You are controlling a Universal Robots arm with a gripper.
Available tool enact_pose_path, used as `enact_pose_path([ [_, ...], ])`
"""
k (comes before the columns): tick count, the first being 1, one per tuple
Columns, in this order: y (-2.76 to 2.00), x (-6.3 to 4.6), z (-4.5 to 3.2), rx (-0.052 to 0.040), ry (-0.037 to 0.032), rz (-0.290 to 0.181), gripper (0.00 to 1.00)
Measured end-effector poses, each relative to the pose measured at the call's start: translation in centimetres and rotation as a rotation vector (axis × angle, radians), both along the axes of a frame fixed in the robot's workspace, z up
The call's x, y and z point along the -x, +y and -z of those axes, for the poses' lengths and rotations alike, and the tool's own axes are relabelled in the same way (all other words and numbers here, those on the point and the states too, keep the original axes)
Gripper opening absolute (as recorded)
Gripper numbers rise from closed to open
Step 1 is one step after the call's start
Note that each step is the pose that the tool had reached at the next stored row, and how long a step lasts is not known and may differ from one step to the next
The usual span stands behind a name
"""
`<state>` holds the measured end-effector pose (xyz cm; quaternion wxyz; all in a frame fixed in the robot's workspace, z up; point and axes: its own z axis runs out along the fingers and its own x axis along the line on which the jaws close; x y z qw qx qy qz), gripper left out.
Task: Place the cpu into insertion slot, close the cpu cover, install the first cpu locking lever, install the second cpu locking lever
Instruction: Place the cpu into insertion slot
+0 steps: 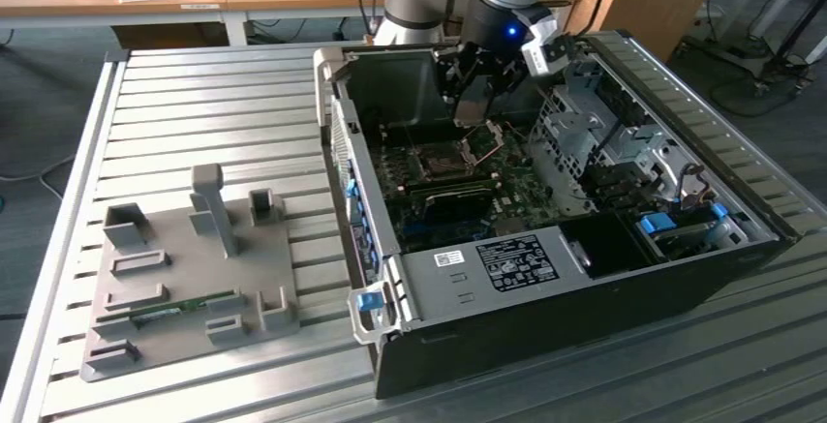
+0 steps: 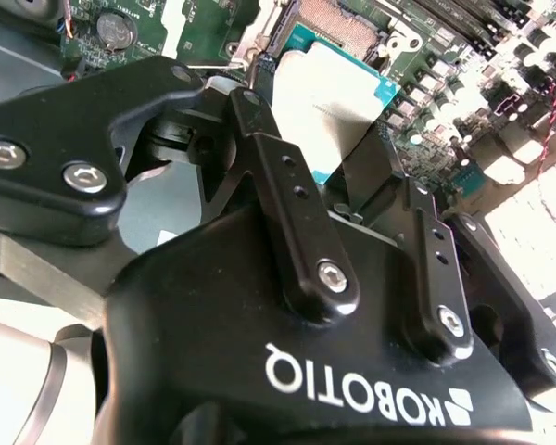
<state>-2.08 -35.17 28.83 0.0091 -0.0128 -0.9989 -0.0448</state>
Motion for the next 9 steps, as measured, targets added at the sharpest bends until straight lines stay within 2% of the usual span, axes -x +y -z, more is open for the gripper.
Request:
enact_pose_path([
  [9,0.0,0.0,0.03,0.0,0.0,0.0,0.54],
])
